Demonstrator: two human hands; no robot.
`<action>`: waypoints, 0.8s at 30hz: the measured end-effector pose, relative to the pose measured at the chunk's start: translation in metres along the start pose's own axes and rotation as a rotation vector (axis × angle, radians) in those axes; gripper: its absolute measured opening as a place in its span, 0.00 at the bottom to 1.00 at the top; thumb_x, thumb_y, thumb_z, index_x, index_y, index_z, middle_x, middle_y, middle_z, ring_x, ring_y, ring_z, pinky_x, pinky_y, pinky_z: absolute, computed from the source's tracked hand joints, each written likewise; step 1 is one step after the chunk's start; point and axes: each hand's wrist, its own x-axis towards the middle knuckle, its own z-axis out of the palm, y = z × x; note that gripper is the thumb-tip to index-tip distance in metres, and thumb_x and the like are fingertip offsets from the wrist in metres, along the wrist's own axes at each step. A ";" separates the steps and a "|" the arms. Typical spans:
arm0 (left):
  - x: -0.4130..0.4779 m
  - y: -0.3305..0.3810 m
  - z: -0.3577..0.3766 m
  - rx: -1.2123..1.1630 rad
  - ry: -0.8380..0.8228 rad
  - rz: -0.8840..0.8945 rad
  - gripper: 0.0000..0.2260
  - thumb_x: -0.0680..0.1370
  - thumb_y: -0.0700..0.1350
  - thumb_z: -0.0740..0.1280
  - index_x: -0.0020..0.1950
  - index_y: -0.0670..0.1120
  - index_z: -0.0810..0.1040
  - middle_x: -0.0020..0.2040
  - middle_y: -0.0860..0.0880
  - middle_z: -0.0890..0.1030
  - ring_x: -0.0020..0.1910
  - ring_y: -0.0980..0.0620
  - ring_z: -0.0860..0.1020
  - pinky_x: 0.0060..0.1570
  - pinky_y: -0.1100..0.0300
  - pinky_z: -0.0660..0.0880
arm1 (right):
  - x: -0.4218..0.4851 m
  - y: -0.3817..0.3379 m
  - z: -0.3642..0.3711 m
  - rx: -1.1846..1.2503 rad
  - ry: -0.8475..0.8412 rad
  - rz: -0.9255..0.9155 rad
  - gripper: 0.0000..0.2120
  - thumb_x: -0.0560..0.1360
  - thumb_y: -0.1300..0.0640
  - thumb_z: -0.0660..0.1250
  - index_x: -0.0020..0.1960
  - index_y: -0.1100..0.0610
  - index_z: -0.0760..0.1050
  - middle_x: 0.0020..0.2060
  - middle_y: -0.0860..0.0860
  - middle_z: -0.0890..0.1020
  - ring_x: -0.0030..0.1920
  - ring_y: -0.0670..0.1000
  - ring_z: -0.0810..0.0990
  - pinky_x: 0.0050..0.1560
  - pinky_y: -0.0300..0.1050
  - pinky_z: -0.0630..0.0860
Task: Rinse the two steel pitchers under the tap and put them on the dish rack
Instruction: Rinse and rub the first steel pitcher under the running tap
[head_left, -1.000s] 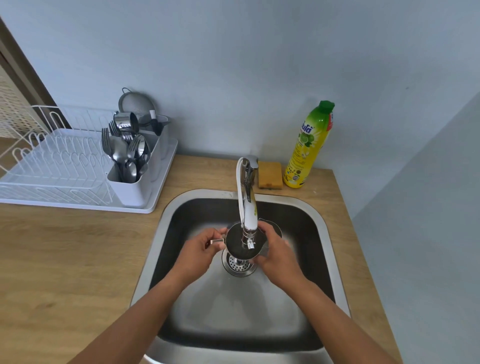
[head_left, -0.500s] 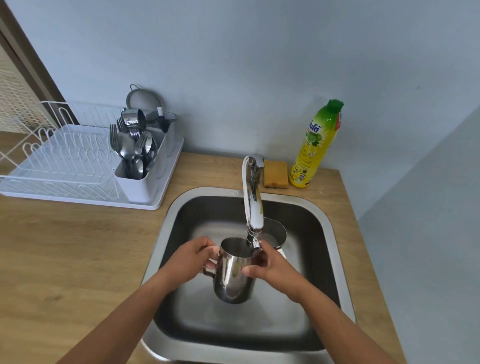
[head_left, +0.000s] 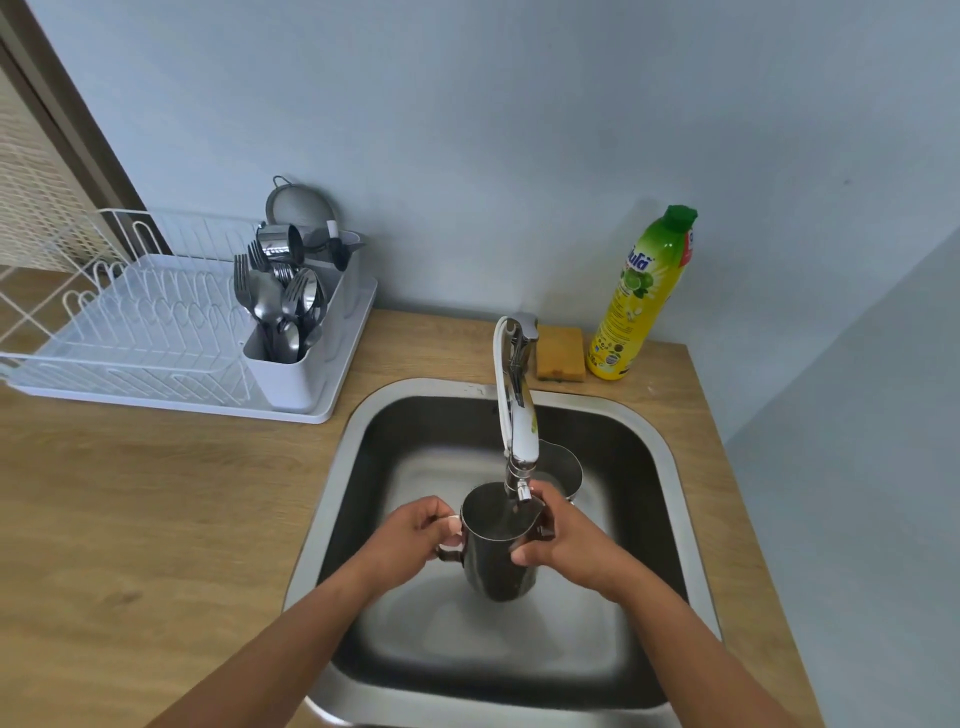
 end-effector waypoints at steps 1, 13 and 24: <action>0.001 0.000 0.000 -0.012 0.009 0.010 0.06 0.80 0.42 0.64 0.47 0.41 0.77 0.42 0.48 0.83 0.46 0.51 0.81 0.54 0.52 0.77 | 0.000 0.000 0.001 0.009 0.017 -0.002 0.36 0.71 0.63 0.75 0.67 0.38 0.62 0.64 0.49 0.76 0.65 0.53 0.75 0.68 0.54 0.72; 0.008 -0.006 0.002 -0.061 0.057 -0.004 0.07 0.81 0.42 0.64 0.49 0.39 0.77 0.48 0.41 0.84 0.48 0.48 0.82 0.46 0.62 0.80 | 0.003 0.001 0.005 -0.006 0.035 -0.003 0.36 0.71 0.63 0.75 0.70 0.41 0.62 0.66 0.49 0.75 0.68 0.55 0.72 0.69 0.56 0.72; 0.013 -0.015 -0.007 -0.065 0.055 -0.012 0.06 0.80 0.43 0.65 0.49 0.41 0.78 0.48 0.43 0.84 0.52 0.45 0.83 0.55 0.55 0.78 | 0.013 -0.002 0.007 -0.006 0.012 0.015 0.37 0.69 0.59 0.76 0.72 0.44 0.62 0.66 0.50 0.76 0.67 0.55 0.74 0.70 0.59 0.70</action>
